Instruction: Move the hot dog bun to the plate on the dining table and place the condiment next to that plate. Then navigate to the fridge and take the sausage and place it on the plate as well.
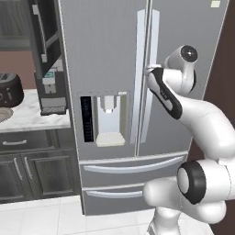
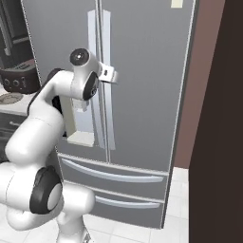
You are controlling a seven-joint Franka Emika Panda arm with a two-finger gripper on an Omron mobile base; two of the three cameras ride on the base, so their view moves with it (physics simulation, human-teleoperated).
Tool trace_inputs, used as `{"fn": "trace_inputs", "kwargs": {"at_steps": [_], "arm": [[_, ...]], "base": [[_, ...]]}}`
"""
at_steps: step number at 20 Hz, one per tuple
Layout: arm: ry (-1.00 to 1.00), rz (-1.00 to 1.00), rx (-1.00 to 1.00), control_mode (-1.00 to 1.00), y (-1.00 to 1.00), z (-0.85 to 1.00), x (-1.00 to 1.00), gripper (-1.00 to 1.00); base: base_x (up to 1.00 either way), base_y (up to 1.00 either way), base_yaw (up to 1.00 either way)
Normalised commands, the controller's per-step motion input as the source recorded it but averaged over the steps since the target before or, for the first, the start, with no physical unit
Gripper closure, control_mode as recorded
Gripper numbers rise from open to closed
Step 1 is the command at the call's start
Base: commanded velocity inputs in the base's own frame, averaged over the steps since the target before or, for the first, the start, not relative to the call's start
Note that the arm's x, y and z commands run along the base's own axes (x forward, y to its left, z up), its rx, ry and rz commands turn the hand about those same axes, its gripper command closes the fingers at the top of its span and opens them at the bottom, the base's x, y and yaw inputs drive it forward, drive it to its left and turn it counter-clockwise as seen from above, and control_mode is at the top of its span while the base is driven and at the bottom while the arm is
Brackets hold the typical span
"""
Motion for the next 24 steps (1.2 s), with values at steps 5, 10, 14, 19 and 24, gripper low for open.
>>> {"fn": "trace_inputs", "kwargs": {"at_steps": [5,10,14,19,24], "arm": [[0.00,0.00,0.00,-1.00,0.00,-0.09,0.38,-1.00],[0.00,0.00,0.00,-1.00,0.00,-0.13,0.36,-1.00],[0.00,0.00,0.00,-1.00,0.00,-0.13,0.35,-1.00],[0.00,0.00,0.00,-1.00,0.00,-0.13,0.35,-1.00],[0.00,0.00,0.00,-1.00,0.00,-0.09,0.38,-1.00]], "base": [[0.00,0.00,0.00],[0.00,0.00,0.00],[0.00,0.00,0.00],[0.00,0.00,0.00],[0.00,0.00,0.00]]}}
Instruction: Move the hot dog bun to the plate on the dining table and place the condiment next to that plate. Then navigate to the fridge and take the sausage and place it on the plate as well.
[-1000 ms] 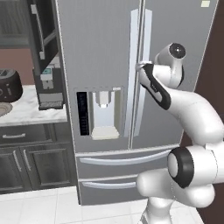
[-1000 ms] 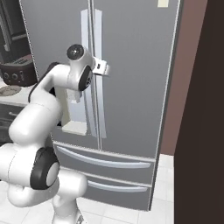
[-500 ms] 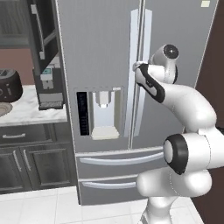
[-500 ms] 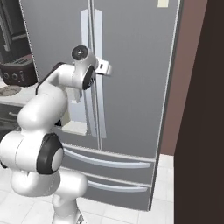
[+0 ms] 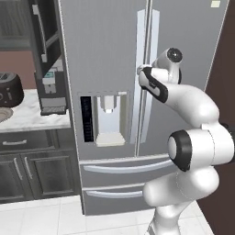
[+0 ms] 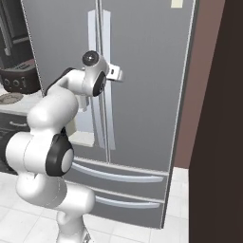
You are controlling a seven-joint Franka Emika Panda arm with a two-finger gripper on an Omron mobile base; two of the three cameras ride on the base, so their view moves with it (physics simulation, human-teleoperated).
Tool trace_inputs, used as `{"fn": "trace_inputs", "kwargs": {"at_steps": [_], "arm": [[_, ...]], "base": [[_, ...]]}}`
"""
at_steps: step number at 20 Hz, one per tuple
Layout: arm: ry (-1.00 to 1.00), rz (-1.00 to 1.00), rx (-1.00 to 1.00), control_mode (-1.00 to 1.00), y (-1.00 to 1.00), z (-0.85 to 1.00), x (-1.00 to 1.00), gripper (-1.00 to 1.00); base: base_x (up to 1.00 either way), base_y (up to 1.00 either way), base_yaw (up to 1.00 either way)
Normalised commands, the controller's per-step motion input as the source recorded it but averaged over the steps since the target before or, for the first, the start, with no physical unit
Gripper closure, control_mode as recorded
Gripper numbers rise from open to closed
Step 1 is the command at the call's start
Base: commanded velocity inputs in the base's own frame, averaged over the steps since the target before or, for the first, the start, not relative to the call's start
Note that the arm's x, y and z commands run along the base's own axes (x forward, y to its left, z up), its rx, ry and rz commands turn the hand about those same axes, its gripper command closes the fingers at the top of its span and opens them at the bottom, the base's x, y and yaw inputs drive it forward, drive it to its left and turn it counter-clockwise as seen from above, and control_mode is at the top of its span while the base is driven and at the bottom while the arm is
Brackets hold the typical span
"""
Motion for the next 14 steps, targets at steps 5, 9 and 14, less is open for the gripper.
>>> {"fn": "trace_inputs", "kwargs": {"at_steps": [5,9,14], "arm": [[0.00,0.00,0.00,-1.00,0.00,-0.10,0.35,-1.00],[0.00,0.00,0.00,-1.00,0.00,-0.05,0.32,-1.00],[0.00,0.00,0.00,-1.00,0.00,-0.09,0.28,-1.00]], "base": [[0.00,0.00,0.00],[0.00,0.00,0.00],[0.00,0.00,0.00]]}}
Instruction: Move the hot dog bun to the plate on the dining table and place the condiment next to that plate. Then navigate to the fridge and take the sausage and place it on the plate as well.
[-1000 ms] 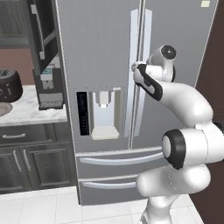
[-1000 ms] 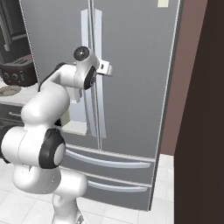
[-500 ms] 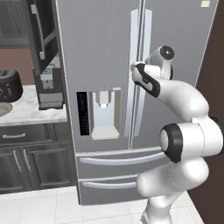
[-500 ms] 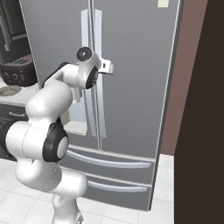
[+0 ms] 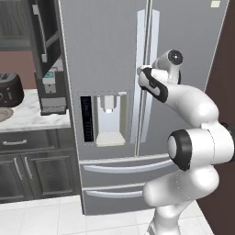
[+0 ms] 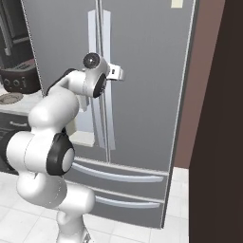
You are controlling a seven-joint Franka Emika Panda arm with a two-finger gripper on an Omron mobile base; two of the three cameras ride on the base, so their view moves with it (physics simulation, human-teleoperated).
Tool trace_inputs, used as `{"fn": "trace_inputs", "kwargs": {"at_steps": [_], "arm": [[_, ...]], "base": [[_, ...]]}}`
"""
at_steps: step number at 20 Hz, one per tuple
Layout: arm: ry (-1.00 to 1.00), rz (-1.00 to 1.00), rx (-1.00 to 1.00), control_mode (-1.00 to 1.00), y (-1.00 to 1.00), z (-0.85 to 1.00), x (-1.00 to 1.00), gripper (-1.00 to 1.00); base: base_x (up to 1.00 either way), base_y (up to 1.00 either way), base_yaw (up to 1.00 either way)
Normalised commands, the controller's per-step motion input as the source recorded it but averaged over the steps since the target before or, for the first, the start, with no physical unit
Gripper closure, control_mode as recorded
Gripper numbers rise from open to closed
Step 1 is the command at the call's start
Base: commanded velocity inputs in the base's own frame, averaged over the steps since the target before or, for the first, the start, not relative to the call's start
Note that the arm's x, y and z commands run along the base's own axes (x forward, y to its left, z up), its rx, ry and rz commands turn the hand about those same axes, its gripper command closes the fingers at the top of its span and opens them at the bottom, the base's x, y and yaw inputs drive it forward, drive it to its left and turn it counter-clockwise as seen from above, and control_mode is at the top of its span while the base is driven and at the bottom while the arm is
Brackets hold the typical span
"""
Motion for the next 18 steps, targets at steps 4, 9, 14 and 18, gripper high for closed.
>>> {"fn": "trace_inputs", "kwargs": {"at_steps": [4,9,14,18], "arm": [[0.00,0.00,0.00,-1.00,0.00,-0.07,0.21,-1.00],[0.00,0.00,0.00,-1.00,-0.04,0.00,0.05,-1.00],[0.02,0.00,0.00,-1.00,-0.05,0.00,0.01,-1.00],[0.01,0.00,0.00,-1.00,-0.02,0.00,0.09,-1.00]], "base": [[0.00,0.00,0.00],[0.00,0.00,0.00],[0.00,0.00,0.00],[0.00,0.00,0.00]]}}
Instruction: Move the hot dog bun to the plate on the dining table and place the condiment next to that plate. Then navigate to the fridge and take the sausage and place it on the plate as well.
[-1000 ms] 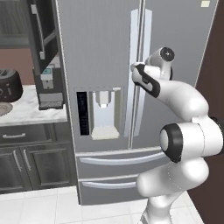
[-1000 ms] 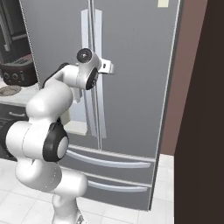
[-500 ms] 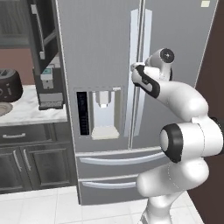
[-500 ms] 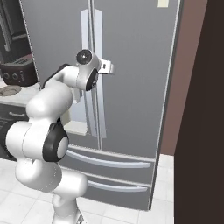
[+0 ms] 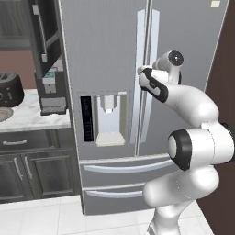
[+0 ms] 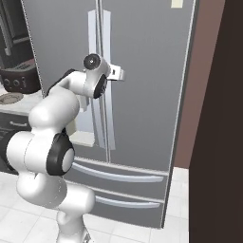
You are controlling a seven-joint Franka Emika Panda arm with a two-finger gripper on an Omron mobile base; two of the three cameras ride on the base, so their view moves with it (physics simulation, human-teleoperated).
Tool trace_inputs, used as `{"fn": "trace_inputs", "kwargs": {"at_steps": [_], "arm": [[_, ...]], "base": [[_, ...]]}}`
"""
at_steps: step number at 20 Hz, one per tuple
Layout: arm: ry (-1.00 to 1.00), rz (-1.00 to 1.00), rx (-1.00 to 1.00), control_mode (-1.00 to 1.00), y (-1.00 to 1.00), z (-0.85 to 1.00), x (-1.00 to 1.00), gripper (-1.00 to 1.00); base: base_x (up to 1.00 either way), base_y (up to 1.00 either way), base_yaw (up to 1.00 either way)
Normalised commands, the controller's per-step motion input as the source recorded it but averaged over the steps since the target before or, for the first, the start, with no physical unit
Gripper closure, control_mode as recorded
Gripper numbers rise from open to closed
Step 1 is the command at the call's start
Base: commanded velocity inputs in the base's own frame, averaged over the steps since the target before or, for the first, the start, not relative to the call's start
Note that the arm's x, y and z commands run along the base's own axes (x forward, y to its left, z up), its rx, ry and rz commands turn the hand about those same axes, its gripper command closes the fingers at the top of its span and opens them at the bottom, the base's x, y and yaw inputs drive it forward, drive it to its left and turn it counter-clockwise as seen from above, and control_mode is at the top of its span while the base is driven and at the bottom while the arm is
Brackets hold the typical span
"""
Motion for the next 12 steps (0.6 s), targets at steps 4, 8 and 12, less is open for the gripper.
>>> {"fn": "trace_inputs", "kwargs": {"at_steps": [4,8,12], "arm": [[0.01,0.00,0.00,-1.00,0.00,-0.03,0.37,-1.00],[0.00,0.00,0.00,-1.00,0.00,-0.13,0.63,-1.00],[0.00,0.00,0.00,-1.00,0.00,-0.20,0.69,-1.00]], "base": [[0.00,0.00,0.00],[0.00,0.00,0.00],[0.00,0.00,0.00]]}}
